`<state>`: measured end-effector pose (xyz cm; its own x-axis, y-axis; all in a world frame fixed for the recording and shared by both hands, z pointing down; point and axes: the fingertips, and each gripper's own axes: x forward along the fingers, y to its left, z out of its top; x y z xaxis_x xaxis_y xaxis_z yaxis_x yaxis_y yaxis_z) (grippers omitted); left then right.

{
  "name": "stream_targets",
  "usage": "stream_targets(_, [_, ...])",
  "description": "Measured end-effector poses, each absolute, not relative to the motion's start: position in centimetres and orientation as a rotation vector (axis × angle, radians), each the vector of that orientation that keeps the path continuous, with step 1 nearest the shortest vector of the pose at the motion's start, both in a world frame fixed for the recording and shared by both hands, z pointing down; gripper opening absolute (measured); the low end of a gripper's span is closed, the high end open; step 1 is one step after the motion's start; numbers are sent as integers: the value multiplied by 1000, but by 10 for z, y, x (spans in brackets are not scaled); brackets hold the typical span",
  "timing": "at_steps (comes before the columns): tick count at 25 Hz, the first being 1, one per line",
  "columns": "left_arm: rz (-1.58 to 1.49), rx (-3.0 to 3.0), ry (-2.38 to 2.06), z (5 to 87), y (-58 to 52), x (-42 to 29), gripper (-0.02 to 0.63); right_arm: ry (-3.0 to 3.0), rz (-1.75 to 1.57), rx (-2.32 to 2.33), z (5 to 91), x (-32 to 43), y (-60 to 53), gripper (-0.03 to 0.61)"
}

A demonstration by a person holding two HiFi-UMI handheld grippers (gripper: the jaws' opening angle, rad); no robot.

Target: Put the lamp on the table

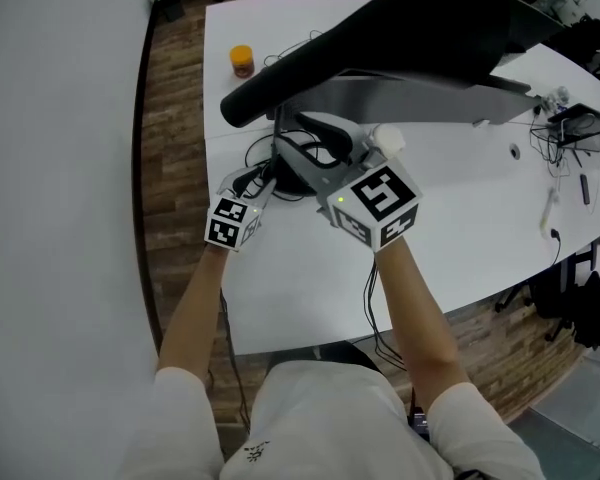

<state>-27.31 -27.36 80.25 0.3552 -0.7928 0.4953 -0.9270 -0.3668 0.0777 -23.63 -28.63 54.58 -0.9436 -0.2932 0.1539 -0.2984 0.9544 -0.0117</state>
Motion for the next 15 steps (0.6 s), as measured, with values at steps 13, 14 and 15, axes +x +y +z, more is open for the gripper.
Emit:
stream_targets(13, [394, 2213, -1737, 710, -203, -224, 28, -3053, 161, 362, 508, -141, -219, 43])
stream_targets(14, [385, 2210, -1746, 703, -196, -217, 20, -3059, 160, 351, 505, -132, -212, 41])
stream_targets(15, [378, 2209, -1755, 696, -189, -210, -3, -3064, 157, 340, 502, -124, -205, 41])
